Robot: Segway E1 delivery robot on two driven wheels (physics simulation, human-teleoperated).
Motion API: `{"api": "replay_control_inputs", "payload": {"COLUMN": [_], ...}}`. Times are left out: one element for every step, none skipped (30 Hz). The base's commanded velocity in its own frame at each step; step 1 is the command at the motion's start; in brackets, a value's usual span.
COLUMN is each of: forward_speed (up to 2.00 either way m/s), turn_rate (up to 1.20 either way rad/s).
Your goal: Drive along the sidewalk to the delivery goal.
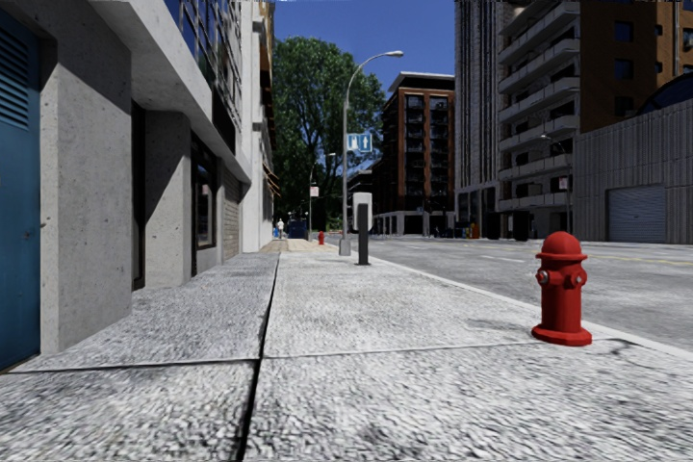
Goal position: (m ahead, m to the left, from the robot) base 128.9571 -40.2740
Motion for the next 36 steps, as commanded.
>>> {"api": "replay_control_inputs", "payload": {"forward_speed": [2.00, 2.00, 2.00, 2.00, 2.00, 2.00, 2.00, 2.00, 2.00, 2.00, 2.00, 2.00, 2.00, 2.00, 2.00, 2.00, 2.00, 2.00, 2.00, 2.00, 2.00, 2.00, 2.00, 2.00, 2.00, 2.00, 2.00, 2.00, 2.00, 2.00, 2.00, 2.00, 2.00, 2.00, 2.00, 2.00], "turn_rate": [0.48, 0.48, 0.48, 0.48, 0.48, 0.48, 0.00, 0.00, 0.00, 0.00, 0.00, 0.00, 0.00, 0.00, 0.00, 0.00, 0.00, 0.00, 0.00, 0.00, 0.00, 0.00, 0.00, 0.00, 0.00, 0.00, 0.00, 0.00, 0.00, 0.00, 0.00, 0.00, 0.00, 0.00, 0.00, 0.00]}}
